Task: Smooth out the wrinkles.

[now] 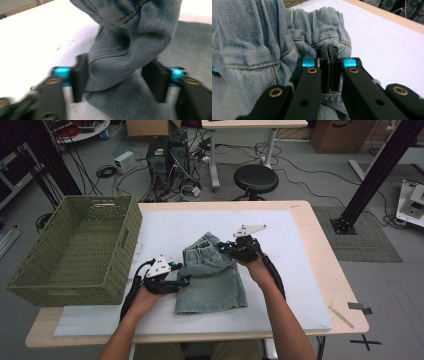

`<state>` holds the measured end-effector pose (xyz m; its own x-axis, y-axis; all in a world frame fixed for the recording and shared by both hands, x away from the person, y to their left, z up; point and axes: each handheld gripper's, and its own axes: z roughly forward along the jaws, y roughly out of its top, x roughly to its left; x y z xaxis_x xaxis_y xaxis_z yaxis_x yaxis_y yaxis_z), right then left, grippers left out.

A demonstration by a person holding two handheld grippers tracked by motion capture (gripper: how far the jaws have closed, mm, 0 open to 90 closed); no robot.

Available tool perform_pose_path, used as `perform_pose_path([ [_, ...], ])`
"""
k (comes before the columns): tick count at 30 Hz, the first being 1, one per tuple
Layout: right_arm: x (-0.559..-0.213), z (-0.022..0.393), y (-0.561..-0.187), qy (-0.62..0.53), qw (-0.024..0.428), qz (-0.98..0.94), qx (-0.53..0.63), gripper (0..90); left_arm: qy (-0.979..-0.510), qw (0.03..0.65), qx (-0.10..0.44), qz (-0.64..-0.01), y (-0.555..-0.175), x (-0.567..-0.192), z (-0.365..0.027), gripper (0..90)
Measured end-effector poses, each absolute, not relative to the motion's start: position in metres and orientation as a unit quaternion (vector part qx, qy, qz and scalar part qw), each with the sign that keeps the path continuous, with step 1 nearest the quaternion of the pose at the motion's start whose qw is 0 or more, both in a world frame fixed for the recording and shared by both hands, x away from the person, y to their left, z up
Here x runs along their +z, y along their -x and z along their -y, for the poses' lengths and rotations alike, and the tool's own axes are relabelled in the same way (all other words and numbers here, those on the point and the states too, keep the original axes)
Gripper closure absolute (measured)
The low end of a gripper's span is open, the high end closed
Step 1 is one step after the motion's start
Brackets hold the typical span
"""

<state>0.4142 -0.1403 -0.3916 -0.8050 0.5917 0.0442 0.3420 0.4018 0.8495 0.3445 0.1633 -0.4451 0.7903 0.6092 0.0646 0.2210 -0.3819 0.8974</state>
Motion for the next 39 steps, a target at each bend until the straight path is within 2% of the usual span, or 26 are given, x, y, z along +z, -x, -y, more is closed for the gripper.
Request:
perform_pose_path([
  [2, -0.391, 0.142, -0.412, -0.279, 0.14, -0.822, 0.476, 90.0, -0.806, 0.495, 0.212, -0.248, -0.345, -0.442, -0.162, 60.5],
  [6, -0.389, 0.15, -0.409, -0.278, 0.137, -0.809, 0.499, 90.0, -0.795, 0.49, 0.248, -0.258, -0.346, -0.435, -0.162, 79.8],
  [8, -0.388, 0.153, -0.407, -0.273, 0.135, -0.804, 0.511, 90.0, -0.791, 0.484, 0.256, -0.275, -0.348, -0.434, -0.162, 82.6],
  [16, -0.39, 0.158, -0.396, -0.251, 0.126, -0.805, 0.523, 90.0, -0.799, 0.454, 0.266, -0.291, -0.355, -0.436, -0.157, 83.2],
  [18, -0.391, 0.159, -0.394, -0.244, 0.123, -0.81, 0.519, 90.0, -0.803, 0.451, 0.249, -0.3, -0.355, -0.437, -0.158, 81.3],
  [19, -0.392, 0.159, -0.393, -0.24, 0.117, -0.813, 0.517, 90.0, -0.801, 0.453, 0.241, -0.31, -0.355, -0.437, -0.16, 75.7],
  [22, -0.394, 0.162, -0.39, -0.236, 0.119, -0.818, 0.51, 90.0, -0.774, 0.487, 0.186, -0.358, -0.356, -0.437, -0.173, 49.7],
  [23, -0.395, 0.163, -0.389, -0.237, 0.119, -0.818, 0.51, 90.0, -0.764, 0.502, 0.171, -0.366, -0.354, -0.436, -0.178, 45.8],
  [26, -0.399, 0.167, -0.387, -0.24, 0.12, -0.823, 0.501, 90.0, -0.74, 0.542, 0.145, -0.372, -0.349, -0.434, -0.192, 44.0],
  [33, -0.405, 0.171, -0.38, -0.232, 0.117, -0.829, 0.496, 90.0, -0.72, 0.566, 0.164, -0.367, -0.343, -0.422, -0.202, 43.7],
  [39, -0.414, 0.171, -0.367, -0.208, 0.109, -0.845, 0.48, 90.0, -0.721, 0.565, 0.17, -0.364, -0.345, -0.418, -0.2, 43.2],
])
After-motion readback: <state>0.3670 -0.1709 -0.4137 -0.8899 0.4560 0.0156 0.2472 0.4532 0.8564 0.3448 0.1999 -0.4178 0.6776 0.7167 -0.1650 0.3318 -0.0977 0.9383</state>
